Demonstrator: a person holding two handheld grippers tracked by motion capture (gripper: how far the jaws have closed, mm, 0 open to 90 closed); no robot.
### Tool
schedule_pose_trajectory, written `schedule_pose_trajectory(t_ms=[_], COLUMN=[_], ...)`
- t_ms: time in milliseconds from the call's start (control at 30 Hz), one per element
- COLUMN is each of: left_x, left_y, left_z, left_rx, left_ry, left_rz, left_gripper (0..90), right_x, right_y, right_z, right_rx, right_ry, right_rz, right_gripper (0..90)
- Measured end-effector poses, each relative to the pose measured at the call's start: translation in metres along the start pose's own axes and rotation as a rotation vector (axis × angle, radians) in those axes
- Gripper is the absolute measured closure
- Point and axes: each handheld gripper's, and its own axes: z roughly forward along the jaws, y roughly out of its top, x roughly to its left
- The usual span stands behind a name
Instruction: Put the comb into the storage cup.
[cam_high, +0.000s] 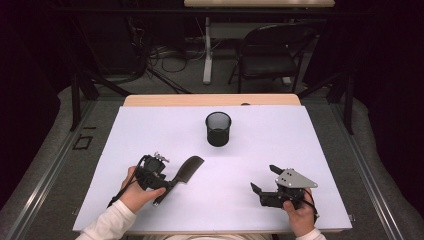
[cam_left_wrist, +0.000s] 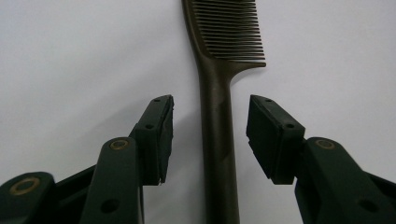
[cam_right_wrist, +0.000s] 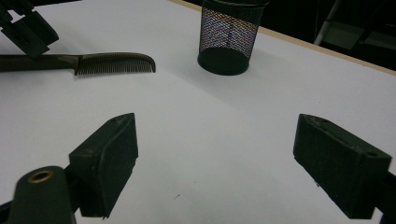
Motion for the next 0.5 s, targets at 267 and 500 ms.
schedule_pose_trajectory(t_ms=[267, 500], left_x=[0.0016, 0.0007], left_y=[0.0001, -0.0004], left_z=[0.006, 0.0104], left_rx=[0.017, 0.027], left_ry=[0.008, 0.003], left_rz=[-0.004, -0.003], left_gripper=[55.1, 57.9], right_x=[-0.0002, 0.0], right_y=[-0.0001, -0.0003], right_z=[-0.0002, 0.0002], right_rx=[0.002, 0.004], right_ry=[0.001, 0.001], right_rz=[0.001, 0.0], right_gripper=[13.8, 13.8])
